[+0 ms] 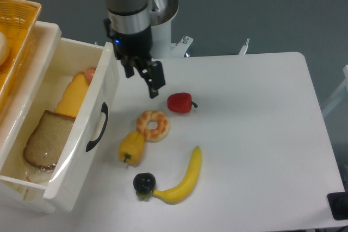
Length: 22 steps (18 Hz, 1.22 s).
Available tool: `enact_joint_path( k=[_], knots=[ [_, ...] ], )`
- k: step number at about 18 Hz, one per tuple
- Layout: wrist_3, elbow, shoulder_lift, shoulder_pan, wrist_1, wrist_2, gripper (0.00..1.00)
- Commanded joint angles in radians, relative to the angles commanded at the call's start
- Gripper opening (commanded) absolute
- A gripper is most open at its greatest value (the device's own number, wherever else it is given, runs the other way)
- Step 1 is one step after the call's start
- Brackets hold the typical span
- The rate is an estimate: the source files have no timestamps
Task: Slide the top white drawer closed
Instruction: 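Lower the gripper toward the table beside the red pepper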
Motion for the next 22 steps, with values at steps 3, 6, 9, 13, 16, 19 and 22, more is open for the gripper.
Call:
enact_joint_path(
  k=[3,6,9,13,16,19,22],
  knots=[
    [-0.002,0.005,-0.002,0.037,-0.002,-0.002,1.0],
    [-0.003,0.008,-0.02,0.051,0.0,0.002,1.0],
    [-0.052,0.024,-0.064,0.058,0.009,0.006,1.0],
    [-0.153,0.035,-0.113,0.069,0.051,0.006,1.0],
    [-0.257,0.037,-0.15,0.069,0.057,0.008,1.0],
    [-0.395,0.051,-0.199,0.069,0.069,0.017,1.0],
    [-0.569,0.074,-0.253,0.068,0.074,0.032,1.0]
  ],
)
